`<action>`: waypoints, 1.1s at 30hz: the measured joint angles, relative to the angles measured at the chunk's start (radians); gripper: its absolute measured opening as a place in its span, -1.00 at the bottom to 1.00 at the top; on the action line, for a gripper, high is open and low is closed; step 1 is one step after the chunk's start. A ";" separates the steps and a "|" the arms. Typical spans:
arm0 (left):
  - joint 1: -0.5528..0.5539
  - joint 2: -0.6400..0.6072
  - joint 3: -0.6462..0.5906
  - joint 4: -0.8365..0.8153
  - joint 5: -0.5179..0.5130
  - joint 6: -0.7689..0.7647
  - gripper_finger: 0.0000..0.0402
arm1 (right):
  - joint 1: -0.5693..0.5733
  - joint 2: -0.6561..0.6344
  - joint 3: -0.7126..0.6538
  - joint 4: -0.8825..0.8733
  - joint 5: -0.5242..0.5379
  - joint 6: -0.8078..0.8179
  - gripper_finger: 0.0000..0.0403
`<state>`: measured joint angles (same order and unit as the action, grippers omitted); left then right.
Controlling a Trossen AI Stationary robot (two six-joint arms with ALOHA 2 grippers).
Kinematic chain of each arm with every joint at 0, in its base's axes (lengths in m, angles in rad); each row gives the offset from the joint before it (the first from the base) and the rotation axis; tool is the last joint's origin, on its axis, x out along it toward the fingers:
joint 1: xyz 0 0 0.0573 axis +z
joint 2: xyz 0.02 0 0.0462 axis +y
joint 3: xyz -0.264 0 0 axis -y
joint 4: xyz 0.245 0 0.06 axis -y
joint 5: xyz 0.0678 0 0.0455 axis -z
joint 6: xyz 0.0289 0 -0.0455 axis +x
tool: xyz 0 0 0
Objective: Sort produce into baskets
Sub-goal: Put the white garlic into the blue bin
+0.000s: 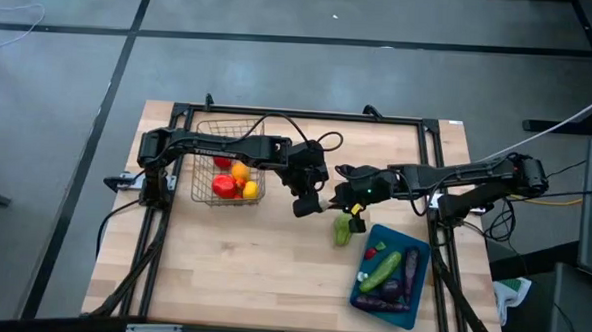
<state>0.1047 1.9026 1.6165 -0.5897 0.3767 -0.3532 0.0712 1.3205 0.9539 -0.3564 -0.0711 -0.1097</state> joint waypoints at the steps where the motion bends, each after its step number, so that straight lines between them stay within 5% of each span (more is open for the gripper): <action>1: 0.000 0.000 0.000 -0.001 0.000 0.009 0.04 | 0.000 0.000 0.000 0.001 0.000 0.000 -0.91; 13: 0.021 -0.024 -0.002 -0.056 -0.009 0.088 0.42 | 0.001 -0.010 0.000 -0.082 -0.013 0.017 -0.92; 22: -0.010 -0.238 -0.007 -0.139 -0.259 0.289 0.41 | 0.040 -0.022 0.002 -0.249 -0.205 0.165 -0.91; 28: -0.065 -0.380 -0.023 -0.117 -0.275 0.389 0.40 | 0.156 -0.022 0.001 -0.333 -0.211 0.267 -0.91; 33: -0.092 -0.541 -0.180 -0.096 -0.300 0.361 0.40 | 0.257 -0.022 0.001 -0.371 -0.202 0.376 -0.91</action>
<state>0.0129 1.3613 1.4367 -0.6860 0.0762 0.0082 0.3282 1.2987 0.9550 -0.7269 -0.2733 0.2662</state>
